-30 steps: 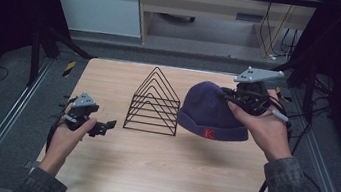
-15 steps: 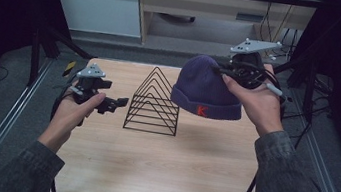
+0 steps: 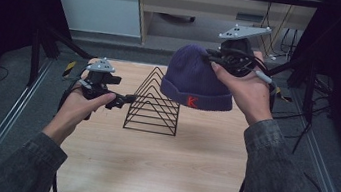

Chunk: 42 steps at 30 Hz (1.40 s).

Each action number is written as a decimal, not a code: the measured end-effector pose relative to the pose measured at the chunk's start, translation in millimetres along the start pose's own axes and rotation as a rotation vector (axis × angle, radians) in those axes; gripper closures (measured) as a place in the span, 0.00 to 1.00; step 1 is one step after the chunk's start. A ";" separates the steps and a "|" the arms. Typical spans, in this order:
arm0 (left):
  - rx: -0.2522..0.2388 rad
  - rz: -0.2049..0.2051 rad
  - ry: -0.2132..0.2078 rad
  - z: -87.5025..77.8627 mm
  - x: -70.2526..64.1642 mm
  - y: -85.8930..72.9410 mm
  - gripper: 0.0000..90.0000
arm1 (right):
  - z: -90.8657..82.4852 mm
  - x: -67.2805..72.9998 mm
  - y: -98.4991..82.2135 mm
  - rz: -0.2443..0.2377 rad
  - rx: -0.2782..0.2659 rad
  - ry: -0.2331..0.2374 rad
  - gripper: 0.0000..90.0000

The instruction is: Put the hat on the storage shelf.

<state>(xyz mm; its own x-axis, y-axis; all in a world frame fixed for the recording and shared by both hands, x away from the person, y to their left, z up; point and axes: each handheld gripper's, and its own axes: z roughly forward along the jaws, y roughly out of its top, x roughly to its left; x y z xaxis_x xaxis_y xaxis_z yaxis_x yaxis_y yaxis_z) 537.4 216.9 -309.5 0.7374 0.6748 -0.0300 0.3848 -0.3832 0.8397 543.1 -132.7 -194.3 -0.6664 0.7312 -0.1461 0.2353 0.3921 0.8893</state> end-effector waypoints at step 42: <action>-0.038 0.032 -0.040 26.9 0.5 16.5 0.72 | 26.5 43.3 34.1 -0.019 -0.046 0.119 0.89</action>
<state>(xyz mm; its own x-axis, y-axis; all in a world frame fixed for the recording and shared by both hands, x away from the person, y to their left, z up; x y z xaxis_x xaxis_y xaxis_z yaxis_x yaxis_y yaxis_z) 559.0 194.0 -310.2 0.7709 0.6365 -0.0238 0.3400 -0.3796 0.8604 541.0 -72.9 -181.8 -0.7503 0.6513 -0.1130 0.1909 0.3771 0.9063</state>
